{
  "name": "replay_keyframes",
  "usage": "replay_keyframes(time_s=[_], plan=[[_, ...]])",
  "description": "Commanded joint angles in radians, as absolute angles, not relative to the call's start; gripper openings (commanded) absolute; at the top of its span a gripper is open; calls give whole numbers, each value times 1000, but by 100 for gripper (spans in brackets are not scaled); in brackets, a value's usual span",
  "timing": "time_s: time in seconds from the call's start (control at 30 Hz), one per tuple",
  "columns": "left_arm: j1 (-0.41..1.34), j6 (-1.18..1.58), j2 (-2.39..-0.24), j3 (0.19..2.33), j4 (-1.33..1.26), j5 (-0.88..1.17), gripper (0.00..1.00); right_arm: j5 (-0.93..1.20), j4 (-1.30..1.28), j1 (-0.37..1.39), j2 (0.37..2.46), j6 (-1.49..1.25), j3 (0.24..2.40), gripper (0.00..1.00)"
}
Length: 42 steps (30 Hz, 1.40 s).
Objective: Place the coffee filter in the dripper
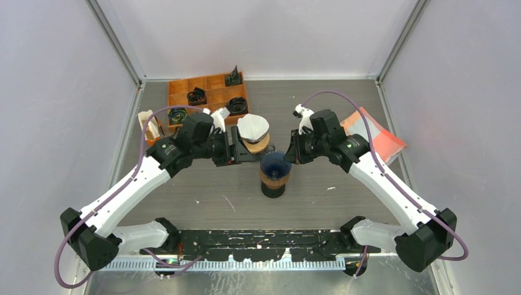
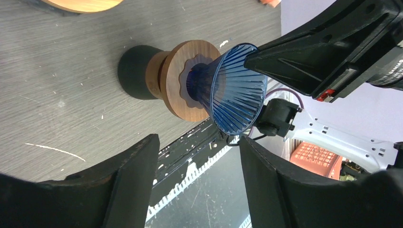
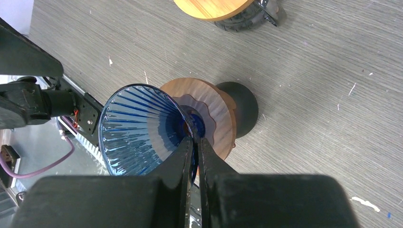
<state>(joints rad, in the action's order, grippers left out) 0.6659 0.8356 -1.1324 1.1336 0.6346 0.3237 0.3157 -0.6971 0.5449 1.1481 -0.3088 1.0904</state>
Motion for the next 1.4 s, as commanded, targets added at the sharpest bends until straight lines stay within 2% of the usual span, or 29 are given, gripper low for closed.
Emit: replay_keyframes(time_s=[0.0, 0.23, 0.83, 1.37], plan=[[701, 844, -1167, 1151, 567, 326, 63, 315, -627, 554, 1145, -289, 1080, 6], [739, 844, -1236, 1160, 549, 324, 54, 304, -618, 562, 1159, -278, 1059, 6], [773, 809, -1360, 1182, 572, 325, 21, 280, -674, 574, 1204, -255, 1050, 6], [855, 735, -1394, 1195, 718, 172, 17, 288, -693, 574, 1197, -276, 957, 6]])
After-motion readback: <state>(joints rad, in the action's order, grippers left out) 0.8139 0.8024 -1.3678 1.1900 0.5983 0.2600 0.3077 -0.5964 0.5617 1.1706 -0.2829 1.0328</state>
